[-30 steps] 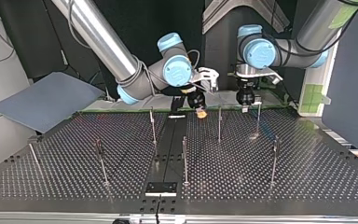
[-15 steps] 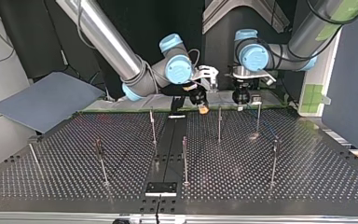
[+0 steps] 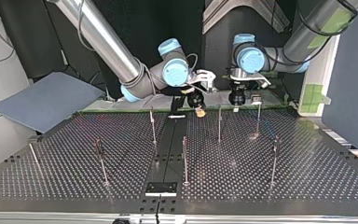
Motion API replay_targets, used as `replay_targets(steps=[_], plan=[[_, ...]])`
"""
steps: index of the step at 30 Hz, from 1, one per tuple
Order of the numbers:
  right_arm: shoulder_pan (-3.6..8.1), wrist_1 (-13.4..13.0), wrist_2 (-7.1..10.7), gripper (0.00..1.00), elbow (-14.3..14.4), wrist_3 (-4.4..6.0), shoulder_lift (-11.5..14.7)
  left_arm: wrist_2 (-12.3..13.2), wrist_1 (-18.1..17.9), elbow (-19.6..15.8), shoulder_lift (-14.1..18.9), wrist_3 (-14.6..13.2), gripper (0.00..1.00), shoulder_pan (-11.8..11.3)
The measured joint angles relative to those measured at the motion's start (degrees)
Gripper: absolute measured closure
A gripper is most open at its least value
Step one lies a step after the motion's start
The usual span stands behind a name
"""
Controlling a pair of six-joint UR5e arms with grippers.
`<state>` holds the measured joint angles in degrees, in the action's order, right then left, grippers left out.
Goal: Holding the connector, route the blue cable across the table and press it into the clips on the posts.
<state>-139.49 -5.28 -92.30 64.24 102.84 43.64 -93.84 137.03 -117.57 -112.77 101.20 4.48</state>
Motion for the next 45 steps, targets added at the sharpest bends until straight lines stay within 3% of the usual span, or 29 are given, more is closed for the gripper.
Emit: replay_targets(steps=[7, 18, 28, 35, 37, 38, 40, 41, 43, 44, 45], plan=[[0.58, -1.0, 0.15, 1.00, 0.0, 0.66, -0.1, 0.6, -1.0, 1.0, -1.4, 0.1, 0.98, -0.2], [1.81, -2.2, 2.46, 1.00, -0.1, 1.71, -1.6, 1.7, -1.5, 2.4, -1.4, 0.2, 0.98, -0.4], [3.69, -2.1, 3.05, 1.00, -1.8, 2.70, -1.8, 2.1, 0.4, 6.3, -4.6, -0.2, 0.98, -0.8], [4.67, -2.1, 3.09, 1.00, -2.3, 2.81, -1.8, 2.1, 2.0, 9.8, -6.9, -0.7, 0.98, -1.4], [4.93, -2.1, 3.09, 1.00, -2.3, 2.82, -1.8, 2.0, 2.1, 10.9, -7.0, -0.8, 0.88, -1.5], [5.06, -2.1, 3.09, 1.00, -2.3, 2.82, -1.8, 2.0, 2.1, 11.3, -7.0, -0.8, 0.88, -1.5], [5.39, -2.2, 3.08, 1.00, -2.3, 2.82, -1.8, 2.0, 1.9, 12.0, -7.0, -0.9, 0.74, -1.5], [5.51, -2.2, 3.09, 1.00, -2.3, 2.82, -1.8, 2.0, 1.9, 12.2, -7.0, -0.9, 0.74, -1.5], [5.74, -2.2, 3.09, 1.00, -2.3, 2.81, -1.8, 2.1, 1.7, 12.4, -7.0, -0.9, 0.52, -1.4], [5.81, -2.2, 3.09, 1.00, -2.3, 2.80, -1.8, 2.1, 1.8, 12.5, -7.0, -0.8, 0.52, -1.4], [5.88, -2.2, 3.09, 1.00, -2.3, 2.80, -1.8, 2.1, 1.8, 12.5, -7.0, -0.8, 0.41, -1.4]])
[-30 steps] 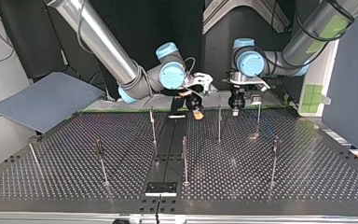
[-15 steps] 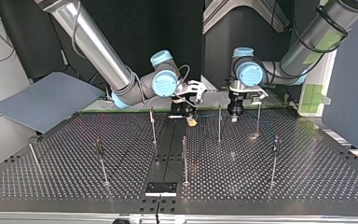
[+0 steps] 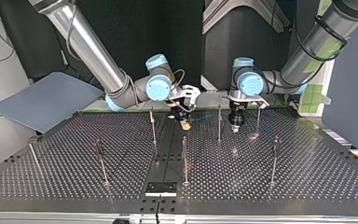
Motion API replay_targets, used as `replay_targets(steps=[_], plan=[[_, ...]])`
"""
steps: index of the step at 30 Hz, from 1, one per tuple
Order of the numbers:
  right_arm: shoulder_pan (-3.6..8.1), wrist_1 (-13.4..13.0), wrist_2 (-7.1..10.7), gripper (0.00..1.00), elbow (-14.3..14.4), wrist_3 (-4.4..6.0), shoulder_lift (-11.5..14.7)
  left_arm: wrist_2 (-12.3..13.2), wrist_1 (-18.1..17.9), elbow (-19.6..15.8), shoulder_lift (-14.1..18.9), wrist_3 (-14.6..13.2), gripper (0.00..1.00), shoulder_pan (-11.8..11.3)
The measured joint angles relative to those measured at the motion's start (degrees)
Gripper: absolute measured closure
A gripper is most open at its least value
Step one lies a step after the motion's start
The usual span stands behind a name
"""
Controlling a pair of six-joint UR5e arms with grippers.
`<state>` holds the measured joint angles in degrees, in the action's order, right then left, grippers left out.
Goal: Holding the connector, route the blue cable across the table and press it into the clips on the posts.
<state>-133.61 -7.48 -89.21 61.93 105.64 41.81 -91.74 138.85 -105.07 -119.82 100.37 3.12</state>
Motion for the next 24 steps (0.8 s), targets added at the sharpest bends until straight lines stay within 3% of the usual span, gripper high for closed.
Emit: replay_targets(steps=[1, 3, 4, 15, 21, 24], plan=[[0.08, 0.0, 0.00, 1.00, 0.0, 0.00, 0.0, 0.0, 0.2, 0.0, 0.0, 0.0, 0.34, 0.0], [0.16, 0.0, 0.03, 1.00, 0.0, 0.01, 0.0, -0.1, 0.7, 0.0, 0.0, -0.1, 0.34, 0.0], [0.20, 0.1, 0.09, 1.00, 0.0, 0.02, 0.0, -0.1, 1.2, 0.0, 0.0, -0.2, 0.02, 0.0], [0.23, 0.5, 0.52, 1.00, 0.1, 0.03, 0.0, -3.5, 5.9, -0.9, 0.5, -4.1, 0.00, 0.3], [0.24, 1.0, 0.67, 1.00, 0.1, -0.08, 0.0, -6.0, 8.7, -3.4, 2.8, -6.7, 0.00, 0.5], [0.23, 1.1, 0.69, 1.00, 0.1, -0.13, 0.0, -6.3, 8.6, -4.9, 4.3, -6.6, 0.00, 0.7]])
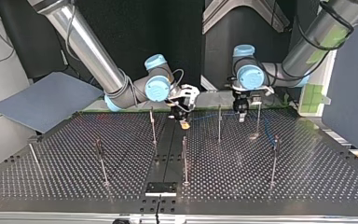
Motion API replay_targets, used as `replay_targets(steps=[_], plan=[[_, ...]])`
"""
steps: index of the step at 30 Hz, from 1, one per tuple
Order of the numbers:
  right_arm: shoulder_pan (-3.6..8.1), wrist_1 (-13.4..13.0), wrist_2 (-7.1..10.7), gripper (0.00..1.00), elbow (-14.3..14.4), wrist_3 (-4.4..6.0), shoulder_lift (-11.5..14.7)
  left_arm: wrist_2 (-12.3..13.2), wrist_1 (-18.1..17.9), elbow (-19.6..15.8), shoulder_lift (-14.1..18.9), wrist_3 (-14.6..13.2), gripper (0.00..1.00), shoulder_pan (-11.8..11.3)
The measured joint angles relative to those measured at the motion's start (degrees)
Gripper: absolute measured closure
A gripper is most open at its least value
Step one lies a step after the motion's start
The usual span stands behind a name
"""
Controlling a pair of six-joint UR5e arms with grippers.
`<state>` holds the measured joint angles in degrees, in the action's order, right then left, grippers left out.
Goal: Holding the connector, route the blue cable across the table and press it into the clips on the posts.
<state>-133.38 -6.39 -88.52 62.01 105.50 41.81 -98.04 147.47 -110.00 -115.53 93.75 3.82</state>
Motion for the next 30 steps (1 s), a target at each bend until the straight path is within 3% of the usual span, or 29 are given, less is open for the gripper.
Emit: replay_targets(steps=[15, 20, 30], plan=[[0.03, 0.9, 0.31, 1.00, 0.0, -0.12, 0.0, 0.1, -1.2, -7.0, 7.0, 1.9, 0.00, 2.3], [0.14, 1.0, 0.77, 1.00, 0.0, -0.11, 0.0, 0.1, -2.4, -9.5, 9.5, 3.3, 0.00, 3.7], [0.57, 1.3, 1.91, 1.00, 0.0, 0.36, 0.0, 0.7, -2.8, -14.0, 13.7, 2.8, 0.00, 7.0]])
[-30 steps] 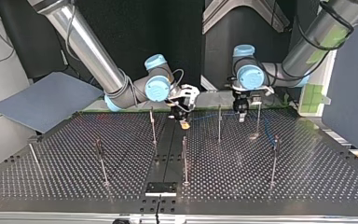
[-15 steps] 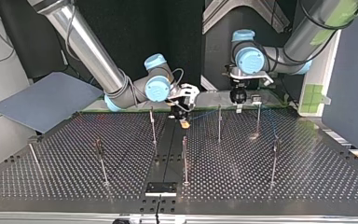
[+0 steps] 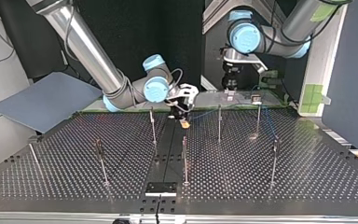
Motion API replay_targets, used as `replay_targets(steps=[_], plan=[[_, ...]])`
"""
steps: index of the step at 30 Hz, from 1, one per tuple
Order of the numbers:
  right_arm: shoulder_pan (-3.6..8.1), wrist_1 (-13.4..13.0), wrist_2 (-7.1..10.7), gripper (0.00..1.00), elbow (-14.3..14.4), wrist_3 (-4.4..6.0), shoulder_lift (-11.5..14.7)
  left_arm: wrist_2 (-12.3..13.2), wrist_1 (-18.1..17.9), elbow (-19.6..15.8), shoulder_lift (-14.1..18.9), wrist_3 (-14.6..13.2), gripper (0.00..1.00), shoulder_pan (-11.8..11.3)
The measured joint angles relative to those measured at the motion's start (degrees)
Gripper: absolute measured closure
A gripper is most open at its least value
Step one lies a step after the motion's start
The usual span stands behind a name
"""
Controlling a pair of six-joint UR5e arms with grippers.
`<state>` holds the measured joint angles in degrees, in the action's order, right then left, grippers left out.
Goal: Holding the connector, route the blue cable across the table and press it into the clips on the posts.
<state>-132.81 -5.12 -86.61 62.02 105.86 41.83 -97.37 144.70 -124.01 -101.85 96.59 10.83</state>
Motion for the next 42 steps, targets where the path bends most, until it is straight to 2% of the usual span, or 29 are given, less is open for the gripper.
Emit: replay_targets(steps=[5, 11, 15, 19, 28, 42], plan=[[0.54, 0.6, 0.18, 1.00, 0.0, -0.03, 0.0, -1.1, -1.7, -1.6, 0.4, 1.6, 0.00, 2.5], [1.04, 1.3, 0.21, 1.00, 0.0, -0.48, 0.0, -2.6, -4.4, 0.0, 0.3, 4.5, 0.00, 5.5], [1.18, 1.4, 0.21, 1.00, 0.0, -0.62, 0.0, -2.3, -3.9, 1.8, 0.0, 5.9, 0.00, 7.5], [1.47, 1.4, 0.21, 1.00, 0.0, -0.77, 0.0, -2.2, -2.5, 3.9, -1.5, 6.0, 0.00, 9.4], [2.01, 1.4, 0.21, 1.00, 0.0, -0.80, 0.0, -4.5, -1.2, 9.2, -6.7, 6.5, 0.00, 10.0], [2.55, 1.4, 0.24, 1.00, 0.0, -0.77, 0.0, -5.0, 0.0, 15.7, -11.9, 7.1, 0.00, 10.1]])
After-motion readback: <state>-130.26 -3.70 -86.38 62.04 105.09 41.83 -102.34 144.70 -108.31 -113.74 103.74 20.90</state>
